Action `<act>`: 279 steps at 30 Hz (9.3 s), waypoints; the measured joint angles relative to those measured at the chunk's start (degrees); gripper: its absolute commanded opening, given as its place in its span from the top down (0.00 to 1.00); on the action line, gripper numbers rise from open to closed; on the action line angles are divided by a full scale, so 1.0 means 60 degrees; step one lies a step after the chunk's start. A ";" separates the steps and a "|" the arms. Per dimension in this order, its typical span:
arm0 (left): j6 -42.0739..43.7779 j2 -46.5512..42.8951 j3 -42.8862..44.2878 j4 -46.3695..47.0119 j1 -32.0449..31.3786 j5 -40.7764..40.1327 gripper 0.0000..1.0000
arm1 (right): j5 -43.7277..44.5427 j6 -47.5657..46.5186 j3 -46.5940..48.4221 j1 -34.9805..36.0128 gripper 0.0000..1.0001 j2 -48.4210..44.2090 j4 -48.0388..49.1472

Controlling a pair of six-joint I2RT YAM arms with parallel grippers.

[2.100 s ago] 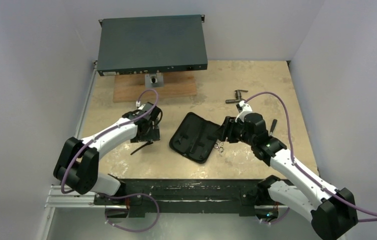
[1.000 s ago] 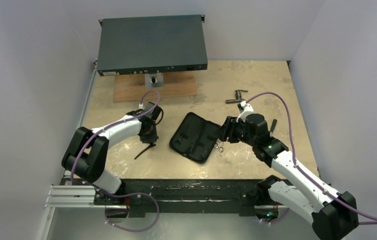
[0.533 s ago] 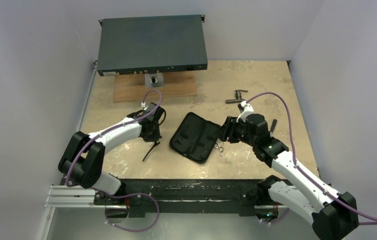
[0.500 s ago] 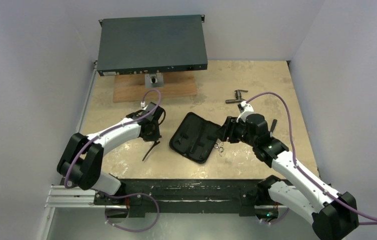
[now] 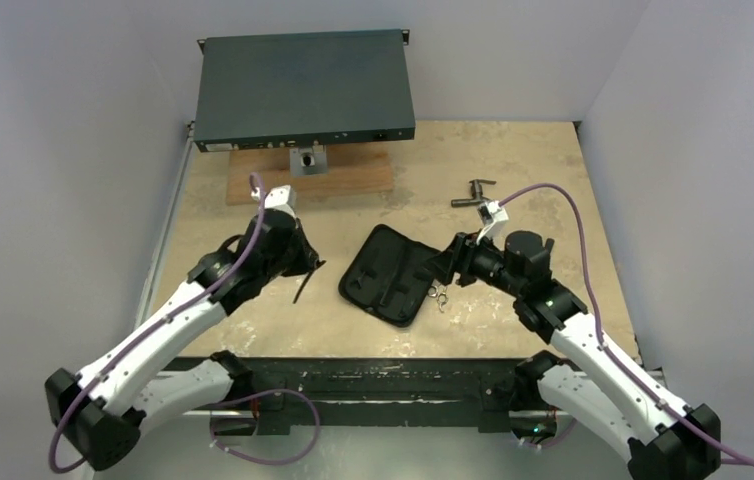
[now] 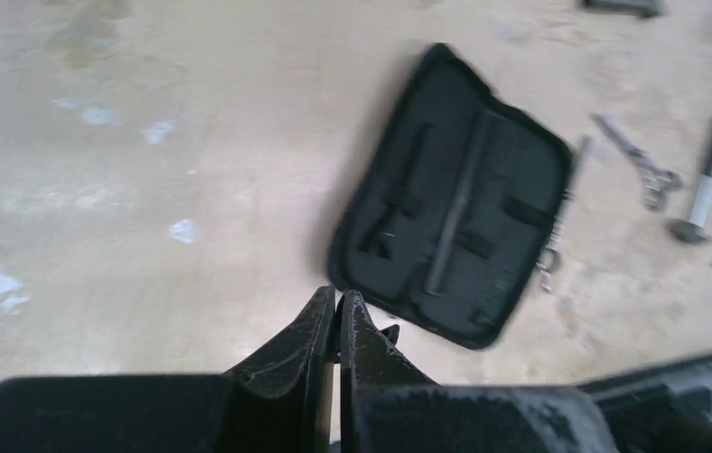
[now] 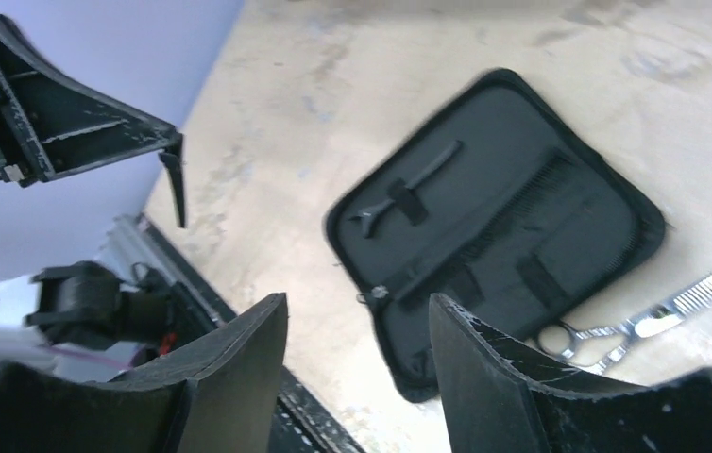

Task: Sort the hair-cutting tools
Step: Pick up the haircut tool at the center of the board, then place the haircut tool in the hairdressing tool bag.

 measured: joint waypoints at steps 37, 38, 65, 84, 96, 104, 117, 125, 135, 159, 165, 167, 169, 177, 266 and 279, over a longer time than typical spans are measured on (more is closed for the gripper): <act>-0.4189 -0.1060 -0.3508 1.1642 -0.0933 0.5956 1.00 | -0.0885 -0.0729 -0.0503 0.3395 0.52 0.0197 0.4900; -0.4244 -0.1031 -0.3508 1.1752 -0.0933 0.6022 1.00 | -0.0820 -0.0769 -0.0506 0.3395 0.52 0.0226 0.4932; -0.4652 -0.0627 -0.3650 1.2502 -0.0980 0.6532 1.00 | -0.0637 -0.1242 -0.0153 0.3439 1.00 0.0437 0.5042; -0.1122 -0.3712 -0.1814 0.5745 -0.0984 0.3158 0.27 | 0.2171 -0.0404 0.1818 0.3446 1.00 0.0506 0.1738; 0.1213 -0.3417 -0.3268 0.5133 -0.2386 0.2375 0.28 | 0.5049 0.2710 0.2951 0.3446 1.00 0.2040 -0.1599; 0.3512 -0.1213 -0.2167 0.5020 -0.5384 -0.1224 0.31 | 0.6226 0.4936 0.4954 0.3442 1.00 0.3650 -0.4091; 0.6058 0.0157 -0.1231 0.6207 -0.5850 -0.2688 0.45 | 0.5894 0.6400 0.5421 0.3446 1.00 0.4495 -0.5544; 0.6634 0.0630 -0.1173 0.6419 -0.5858 -0.1373 0.44 | 0.5504 0.6743 0.5421 0.3446 1.00 0.4462 -0.5588; 0.7308 0.1315 -0.1173 0.6502 -0.5869 -0.1202 0.60 | 0.5220 0.6885 0.5421 0.3446 1.00 0.4346 -0.5592; 0.7592 0.1486 -0.1177 0.6892 -0.5869 -0.2175 1.00 | 0.5085 0.6634 0.5417 0.3402 0.55 0.3963 -0.5475; 0.7355 0.1406 -0.1424 0.7231 -0.5872 -0.2339 1.00 | 0.5191 0.6229 0.5162 0.3238 0.56 0.3785 -0.5253; 0.7187 0.1446 -0.1515 0.7300 -0.5880 -0.2452 1.00 | 0.5213 0.6105 0.4998 0.3162 0.57 0.3708 -0.5078; 0.7089 0.1526 -0.1596 0.7428 -0.5923 -0.2619 1.00 | 0.5282 0.5967 0.4867 0.3118 0.59 0.3661 -0.4860; 0.6932 0.1985 -0.1687 0.7748 -0.6033 -0.3391 1.00 | 0.5359 0.5544 0.4758 0.2998 0.74 0.3748 -0.4331; 0.0594 0.2051 -0.4513 0.7293 -0.3020 -0.3523 0.53 | 0.9562 0.4830 0.5814 0.2914 1.00 0.9930 -0.1355; 0.0495 0.2324 -0.4524 0.7497 -0.2900 -0.3213 0.54 | 1.0375 0.4994 0.5810 0.3355 1.00 1.0378 -0.0831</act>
